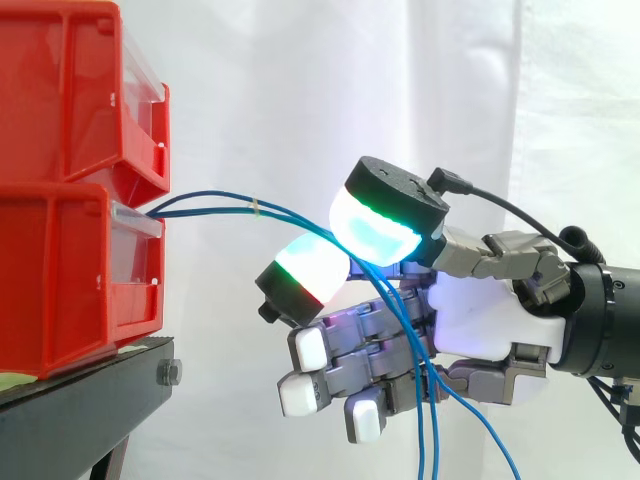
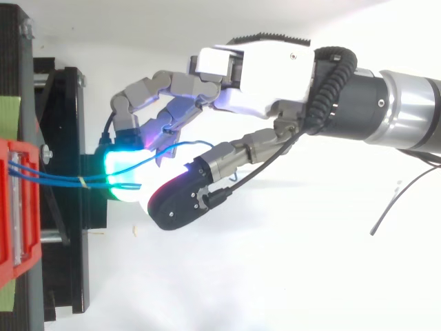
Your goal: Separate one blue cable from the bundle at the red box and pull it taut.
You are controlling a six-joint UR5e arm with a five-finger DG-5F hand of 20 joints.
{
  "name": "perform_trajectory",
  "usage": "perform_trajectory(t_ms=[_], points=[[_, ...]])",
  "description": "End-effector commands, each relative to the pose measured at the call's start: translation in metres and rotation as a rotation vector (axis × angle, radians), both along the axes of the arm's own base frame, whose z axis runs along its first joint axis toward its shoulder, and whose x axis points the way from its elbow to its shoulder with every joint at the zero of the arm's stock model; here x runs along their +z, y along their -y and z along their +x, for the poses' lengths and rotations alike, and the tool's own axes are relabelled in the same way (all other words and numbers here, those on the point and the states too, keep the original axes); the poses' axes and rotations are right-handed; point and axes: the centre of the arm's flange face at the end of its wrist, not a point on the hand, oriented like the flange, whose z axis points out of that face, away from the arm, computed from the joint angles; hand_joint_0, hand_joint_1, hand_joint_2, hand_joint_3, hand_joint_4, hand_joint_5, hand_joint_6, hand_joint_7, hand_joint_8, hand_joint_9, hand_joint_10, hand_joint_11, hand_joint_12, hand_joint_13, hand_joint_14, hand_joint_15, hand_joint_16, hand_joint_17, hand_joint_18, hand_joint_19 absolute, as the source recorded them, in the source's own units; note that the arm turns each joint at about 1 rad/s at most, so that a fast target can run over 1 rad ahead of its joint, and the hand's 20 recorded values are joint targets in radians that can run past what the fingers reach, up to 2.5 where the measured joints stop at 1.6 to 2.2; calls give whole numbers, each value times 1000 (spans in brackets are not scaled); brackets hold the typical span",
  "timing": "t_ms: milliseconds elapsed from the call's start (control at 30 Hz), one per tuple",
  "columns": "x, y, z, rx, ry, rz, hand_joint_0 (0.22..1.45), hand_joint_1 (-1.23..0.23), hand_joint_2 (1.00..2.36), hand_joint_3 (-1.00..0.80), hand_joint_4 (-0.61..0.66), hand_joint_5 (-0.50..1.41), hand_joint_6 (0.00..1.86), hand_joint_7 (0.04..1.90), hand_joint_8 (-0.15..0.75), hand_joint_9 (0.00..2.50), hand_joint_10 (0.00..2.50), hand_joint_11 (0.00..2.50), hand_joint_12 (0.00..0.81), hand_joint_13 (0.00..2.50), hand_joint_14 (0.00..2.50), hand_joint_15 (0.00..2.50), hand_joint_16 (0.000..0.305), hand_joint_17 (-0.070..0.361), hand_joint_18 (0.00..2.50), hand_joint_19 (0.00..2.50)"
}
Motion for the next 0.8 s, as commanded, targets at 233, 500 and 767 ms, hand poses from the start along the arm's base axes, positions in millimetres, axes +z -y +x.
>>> perform_trajectory(t_ms=[233, 500, 767], points=[[-1, -1, 0, 0, -1, 0, 707, -881, 1000, -500, 225, -218, 835, 1237, 317, 844, 19, 804, 343, 868, 16, 421, 50, 112, 948, 648], [0, -1, 0, 2, -1, 0, 607, -902, 1000, -500, 229, -212, 832, 1234, 322, 863, 19, 807, 346, 875, 18, 434, 50, 112, 953, 680], [3, -2, 1, 12, -18, -1, 553, -854, 1000, -500, 236, -198, 826, 1242, 329, 888, 18, 808, 353, 888, 16, 438, 51, 115, 971, 699]])
